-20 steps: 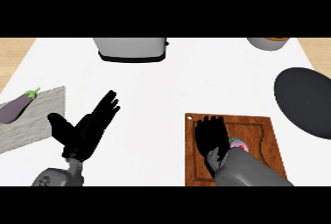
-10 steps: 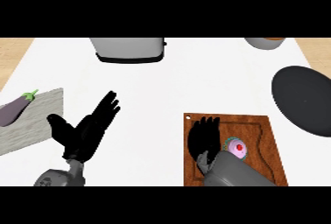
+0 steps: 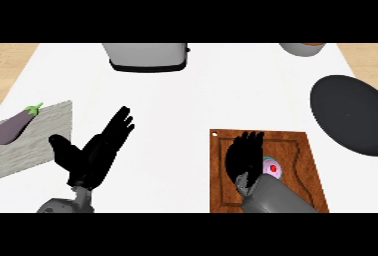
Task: Pick the cupcake from the cutting board and place it in the pan
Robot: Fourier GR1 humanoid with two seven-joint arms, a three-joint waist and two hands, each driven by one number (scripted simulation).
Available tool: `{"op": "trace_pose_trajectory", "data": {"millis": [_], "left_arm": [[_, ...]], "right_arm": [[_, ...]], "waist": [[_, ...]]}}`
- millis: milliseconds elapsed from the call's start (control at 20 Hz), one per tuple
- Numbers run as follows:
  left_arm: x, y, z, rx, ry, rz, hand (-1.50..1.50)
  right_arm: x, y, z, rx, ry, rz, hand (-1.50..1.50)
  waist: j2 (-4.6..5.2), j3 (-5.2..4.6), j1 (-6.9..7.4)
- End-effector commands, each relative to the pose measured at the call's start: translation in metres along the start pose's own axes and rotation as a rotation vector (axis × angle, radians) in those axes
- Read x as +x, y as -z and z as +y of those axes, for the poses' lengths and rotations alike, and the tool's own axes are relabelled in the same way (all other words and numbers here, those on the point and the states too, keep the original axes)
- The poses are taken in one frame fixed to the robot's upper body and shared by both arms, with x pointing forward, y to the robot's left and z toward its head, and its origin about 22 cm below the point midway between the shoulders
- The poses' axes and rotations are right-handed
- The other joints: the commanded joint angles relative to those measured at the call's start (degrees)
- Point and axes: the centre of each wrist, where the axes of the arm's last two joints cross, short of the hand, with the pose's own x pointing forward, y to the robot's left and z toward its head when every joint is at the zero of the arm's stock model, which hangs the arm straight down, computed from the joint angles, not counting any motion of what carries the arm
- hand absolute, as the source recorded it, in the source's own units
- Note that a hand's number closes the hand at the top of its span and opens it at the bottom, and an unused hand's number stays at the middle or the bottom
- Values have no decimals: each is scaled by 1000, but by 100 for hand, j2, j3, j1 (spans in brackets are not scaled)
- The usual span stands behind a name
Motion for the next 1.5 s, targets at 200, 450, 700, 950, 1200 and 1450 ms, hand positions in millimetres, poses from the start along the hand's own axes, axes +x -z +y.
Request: {"op": "trace_pose_trajectory", "data": {"millis": [200,450,700,950,1200,1450], "left_arm": [[3,15,-1,11,2,2,0],[7,0,-7,-2,-15,-23,0],[1,2,-14,15,-6,-16,0],[-10,-5,7,21,-16,-3,0],[-3,3,3,0,-14,-15,0],[-11,4,4,12,-12,4,0]], "right_arm": [[-9,6,12,16,-67,177,-150],[-13,5,18,-45,-105,98,150],[-25,14,25,-119,-199,86,150],[-49,10,3,-142,517,35,150],[-51,20,30,-241,741,63,150],[-68,3,-4,-590,807,229,150]], "waist": [[20,2,-6],[16,4,39],[18,5,40],[9,34,-176],[32,13,-42],[13,4,-38]]}}
